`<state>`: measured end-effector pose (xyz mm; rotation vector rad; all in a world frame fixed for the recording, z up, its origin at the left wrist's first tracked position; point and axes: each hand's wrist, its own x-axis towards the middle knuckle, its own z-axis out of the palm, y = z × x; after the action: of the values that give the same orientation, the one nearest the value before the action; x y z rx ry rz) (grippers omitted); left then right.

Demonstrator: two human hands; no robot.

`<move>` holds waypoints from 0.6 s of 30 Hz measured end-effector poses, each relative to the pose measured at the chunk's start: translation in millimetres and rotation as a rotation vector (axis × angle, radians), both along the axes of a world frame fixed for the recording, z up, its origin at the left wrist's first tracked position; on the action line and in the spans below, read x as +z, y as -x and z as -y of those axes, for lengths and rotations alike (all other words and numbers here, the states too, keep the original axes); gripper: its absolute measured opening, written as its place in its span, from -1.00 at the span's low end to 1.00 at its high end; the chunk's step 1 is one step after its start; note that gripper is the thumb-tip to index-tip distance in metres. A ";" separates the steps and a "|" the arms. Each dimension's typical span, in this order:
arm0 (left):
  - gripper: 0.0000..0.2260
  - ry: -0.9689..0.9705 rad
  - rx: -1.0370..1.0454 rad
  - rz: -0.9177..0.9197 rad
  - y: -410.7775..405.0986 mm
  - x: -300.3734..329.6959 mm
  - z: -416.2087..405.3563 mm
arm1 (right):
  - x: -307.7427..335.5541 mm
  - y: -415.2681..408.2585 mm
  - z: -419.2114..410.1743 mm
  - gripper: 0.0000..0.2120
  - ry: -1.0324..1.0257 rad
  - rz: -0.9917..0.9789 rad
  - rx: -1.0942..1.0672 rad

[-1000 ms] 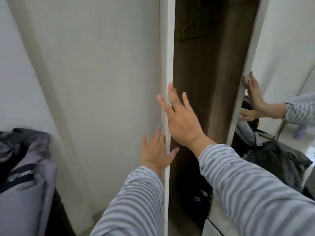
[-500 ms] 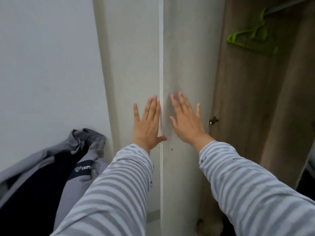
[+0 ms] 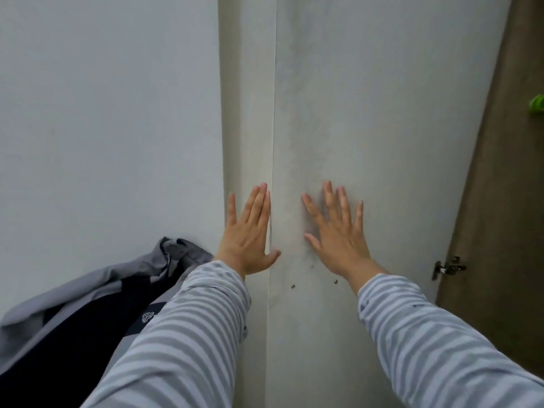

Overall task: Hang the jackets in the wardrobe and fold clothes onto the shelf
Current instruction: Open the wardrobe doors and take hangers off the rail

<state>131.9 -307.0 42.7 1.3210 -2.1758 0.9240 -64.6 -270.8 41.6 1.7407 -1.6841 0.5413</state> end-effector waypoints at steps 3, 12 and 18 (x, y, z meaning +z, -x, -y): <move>-0.03 0.004 0.044 -0.017 5.3 1.3 19.4 | -2.1 7.6 24.7 -0.18 0.018 -0.037 0.012; -0.04 0.003 0.052 -0.092 18.5 -3.9 74.0 | -4.3 24.9 75.6 -0.18 0.109 -0.081 0.027; -0.07 0.011 0.020 -0.072 16.3 -3.9 98.4 | -3.6 24.7 92.8 -0.19 0.095 -0.074 -0.010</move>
<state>115.6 -405.4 38.9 1.3518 -2.1043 0.8815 -89.3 -363.7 38.0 1.6641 -1.5891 0.5373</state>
